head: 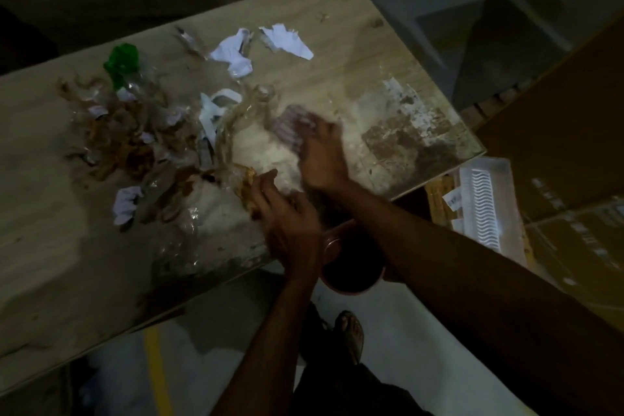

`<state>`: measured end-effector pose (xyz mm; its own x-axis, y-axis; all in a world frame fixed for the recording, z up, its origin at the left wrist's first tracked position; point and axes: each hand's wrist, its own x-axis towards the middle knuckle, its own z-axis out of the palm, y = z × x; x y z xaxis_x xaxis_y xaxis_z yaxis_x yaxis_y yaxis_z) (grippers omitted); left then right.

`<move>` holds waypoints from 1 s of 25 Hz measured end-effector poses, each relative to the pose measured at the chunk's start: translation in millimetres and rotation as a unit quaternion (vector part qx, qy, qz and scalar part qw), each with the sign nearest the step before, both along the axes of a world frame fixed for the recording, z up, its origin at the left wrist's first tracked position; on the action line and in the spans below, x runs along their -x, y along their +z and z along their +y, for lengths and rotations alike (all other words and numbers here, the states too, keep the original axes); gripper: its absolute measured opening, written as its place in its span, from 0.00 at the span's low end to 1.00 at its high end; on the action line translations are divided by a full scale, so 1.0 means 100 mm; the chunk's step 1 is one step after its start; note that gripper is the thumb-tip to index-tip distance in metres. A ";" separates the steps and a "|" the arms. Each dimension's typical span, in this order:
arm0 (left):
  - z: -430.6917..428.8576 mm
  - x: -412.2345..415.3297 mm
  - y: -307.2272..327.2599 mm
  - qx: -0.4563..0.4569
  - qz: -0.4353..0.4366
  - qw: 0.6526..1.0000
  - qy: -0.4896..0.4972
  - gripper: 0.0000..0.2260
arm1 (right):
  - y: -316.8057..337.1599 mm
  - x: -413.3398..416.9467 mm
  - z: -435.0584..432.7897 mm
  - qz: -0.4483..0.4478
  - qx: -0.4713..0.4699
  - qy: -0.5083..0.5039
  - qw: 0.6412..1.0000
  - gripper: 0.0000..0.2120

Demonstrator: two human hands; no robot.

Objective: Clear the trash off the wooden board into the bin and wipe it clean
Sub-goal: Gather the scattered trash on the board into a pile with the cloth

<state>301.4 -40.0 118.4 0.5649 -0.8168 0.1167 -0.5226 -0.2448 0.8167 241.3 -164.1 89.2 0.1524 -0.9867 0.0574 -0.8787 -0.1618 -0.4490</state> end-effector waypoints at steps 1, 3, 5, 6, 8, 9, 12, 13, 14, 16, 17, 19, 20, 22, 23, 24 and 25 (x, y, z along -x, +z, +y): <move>-0.06 0.03 0.05 0.005 0.016 1.000 0.006 0.18 | 0.01 -0.12 0.05 -0.041 0.007 0.022 0.999 0.31; -0.17 0.07 0.13 0.002 0.041 0.999 -0.012 0.16 | 0.07 -0.07 0.05 -0.151 0.062 -0.062 0.985 0.25; -0.28 0.10 0.10 0.000 0.035 0.997 -0.064 0.15 | 0.14 0.28 -0.09 -0.126 0.059 -0.260 0.956 0.25; -0.34 0.12 0.06 -0.009 0.015 0.995 -0.097 0.15 | 0.11 0.53 -0.19 -0.060 0.042 -0.338 0.938 0.27; -0.50 0.22 -0.07 -0.035 -0.061 0.985 -0.157 0.16 | 0.07 0.85 -0.40 0.070 0.022 -0.363 0.929 0.28; -0.59 0.32 -0.13 -0.057 -0.104 0.978 -0.171 0.16 | 0.01 0.88 -0.51 0.098 0.031 -0.313 0.944 0.28; -0.93 0.64 -0.21 -0.130 -0.153 0.971 -0.126 0.13 | -0.16 0.72 -0.70 0.046 0.097 -0.055 0.993 0.26; -1.03 0.70 -0.24 -0.131 -0.172 0.970 -0.110 0.11 | -0.19 0.69 -0.76 -0.007 0.091 -0.010 0.996 0.26; -1.12 0.73 -0.28 -0.120 -0.203 0.966 -0.105 0.10 | -0.16 0.74 -0.85 -0.062 0.076 -0.008 0.995 0.27; -1.30 0.81 -0.37 -0.089 -0.275 0.950 -0.121 0.07 | -0.11 1.02 -1.11 -0.100 0.098 -0.145 0.980 0.30; -1.40 0.84 -0.39 -0.076 -0.297 0.944 -0.122 0.06 | -0.06 1.19 -1.22 -0.064 0.104 -0.220 0.968 0.32; -1.67 0.87 -0.42 -0.069 -0.324 0.938 -0.101 0.06 | 0.03 1.44 -1.50 0.037 0.071 -0.257 0.963 0.33; -1.83 0.86 -0.44 -0.075 -0.338 0.934 -0.087 0.05 | 0.05 1.43 -1.64 0.069 0.062 -0.207 0.974 0.33; -2.08 0.79 -0.46 -0.084 -0.374 0.920 -0.081 0.02 | 0.00 1.22 -1.78 0.062 0.064 -0.056 0.994 0.31; -2.16 0.74 -0.48 -0.083 -0.385 0.916 -0.081 0.01 | -0.05 1.08 -1.78 0.031 0.063 0.021 0.997 0.31; -2.22 0.69 -0.48 -0.079 -0.389 0.915 -0.076 0.02 | -0.08 0.98 -1.75 -0.001 0.067 0.070 0.995 0.29; -2.28 0.67 -0.48 -0.076 -0.391 0.915 -0.068 0.02 | -0.10 0.95 -1.78 -0.058 0.082 0.080 0.992 0.26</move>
<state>234.0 -267.5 70.9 0.2483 -0.9139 0.3213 -0.9668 -0.2130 0.1412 145.9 -342.4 79.5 0.2886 -0.9265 0.2415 -0.7796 -0.3739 -0.5024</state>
